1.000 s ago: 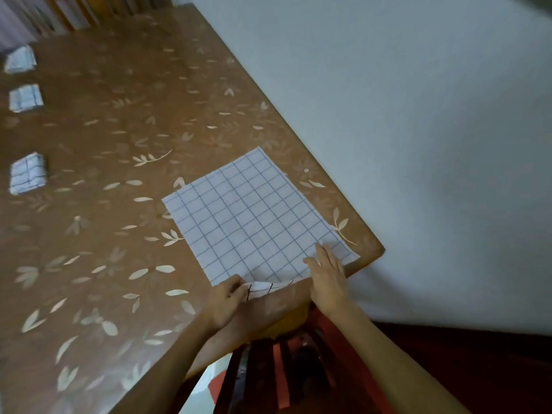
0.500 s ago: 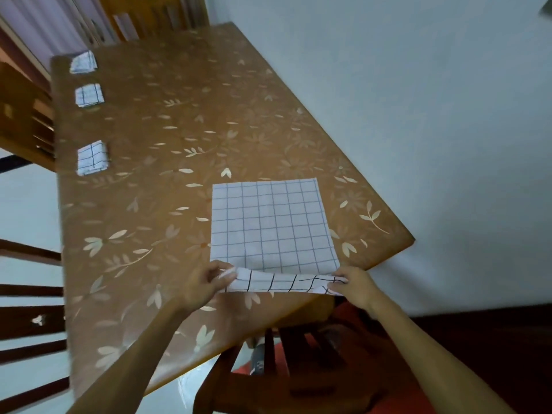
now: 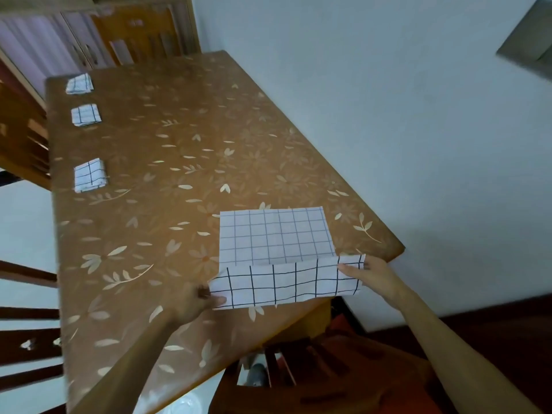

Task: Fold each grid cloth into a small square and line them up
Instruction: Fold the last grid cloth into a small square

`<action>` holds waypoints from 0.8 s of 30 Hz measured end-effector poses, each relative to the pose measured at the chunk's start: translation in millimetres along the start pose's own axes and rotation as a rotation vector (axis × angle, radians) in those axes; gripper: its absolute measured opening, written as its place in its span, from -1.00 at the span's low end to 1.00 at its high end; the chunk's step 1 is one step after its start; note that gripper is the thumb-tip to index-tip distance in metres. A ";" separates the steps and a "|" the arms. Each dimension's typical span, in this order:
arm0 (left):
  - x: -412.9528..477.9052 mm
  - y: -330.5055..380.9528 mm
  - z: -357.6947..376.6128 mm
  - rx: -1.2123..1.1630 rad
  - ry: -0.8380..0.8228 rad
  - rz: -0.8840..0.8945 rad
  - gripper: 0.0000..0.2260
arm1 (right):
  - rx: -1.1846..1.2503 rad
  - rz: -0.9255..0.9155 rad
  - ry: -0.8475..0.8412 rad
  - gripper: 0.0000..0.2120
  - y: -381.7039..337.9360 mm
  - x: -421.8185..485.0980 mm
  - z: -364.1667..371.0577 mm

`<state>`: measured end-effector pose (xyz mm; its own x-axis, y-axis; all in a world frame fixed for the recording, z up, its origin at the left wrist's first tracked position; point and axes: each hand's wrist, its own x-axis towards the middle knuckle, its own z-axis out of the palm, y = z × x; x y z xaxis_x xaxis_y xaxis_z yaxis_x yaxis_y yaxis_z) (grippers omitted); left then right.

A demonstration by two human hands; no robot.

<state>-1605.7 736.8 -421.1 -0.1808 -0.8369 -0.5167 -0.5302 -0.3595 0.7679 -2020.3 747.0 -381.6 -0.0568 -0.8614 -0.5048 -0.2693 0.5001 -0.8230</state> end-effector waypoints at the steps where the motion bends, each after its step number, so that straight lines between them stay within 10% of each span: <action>1: 1.8 3.2 1.1 -0.053 0.016 -0.001 -0.82 | 0.011 0.004 0.006 -0.41 2.3 3.4 -3.0; 15: 74.7 23.4 -3.5 -0.455 0.217 -0.179 -0.86 | 0.043 0.157 -0.340 -0.61 29.1 60.8 -8.5; 24: 136.5 31.6 -5.4 -0.467 0.349 -0.282 -0.77 | -0.034 0.206 -0.160 -0.79 23.6 124.4 1.7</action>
<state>-1642.6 609.0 -465.3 0.2347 -0.7406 -0.6297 -0.0871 -0.6612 0.7452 -2032.1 651.8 -464.2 0.0380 -0.7156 -0.6975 -0.3004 0.6576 -0.6909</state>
